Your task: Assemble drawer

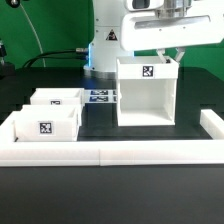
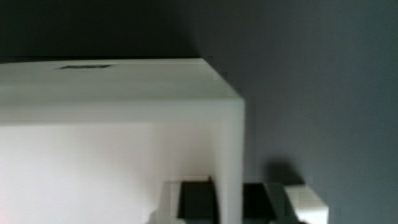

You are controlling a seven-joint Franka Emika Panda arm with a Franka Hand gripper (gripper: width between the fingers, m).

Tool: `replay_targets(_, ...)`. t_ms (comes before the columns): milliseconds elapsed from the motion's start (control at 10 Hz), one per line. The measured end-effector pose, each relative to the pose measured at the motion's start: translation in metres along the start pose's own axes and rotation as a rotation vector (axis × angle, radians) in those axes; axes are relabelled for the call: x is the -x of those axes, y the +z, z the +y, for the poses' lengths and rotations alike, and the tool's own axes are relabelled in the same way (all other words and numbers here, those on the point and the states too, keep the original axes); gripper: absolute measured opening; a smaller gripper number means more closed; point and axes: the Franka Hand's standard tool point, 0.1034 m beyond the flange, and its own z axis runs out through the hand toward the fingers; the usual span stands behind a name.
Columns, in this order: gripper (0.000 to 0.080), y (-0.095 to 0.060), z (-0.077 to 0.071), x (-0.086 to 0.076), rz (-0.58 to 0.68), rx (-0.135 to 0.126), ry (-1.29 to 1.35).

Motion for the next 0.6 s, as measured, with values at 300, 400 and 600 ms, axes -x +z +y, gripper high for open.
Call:
replay_targets(300, 0.0038, -0.002, -0.004, -0.049, 0.043, -0.019, 0.014)
replay_targets(400, 0.0039, -0.003, -0.004, -0.064, 0.056, -0.023, 0.016)
replay_targets(600, 0.0041, -0.005, -0.008, -0.090, 0.084, -0.034, 0.014)
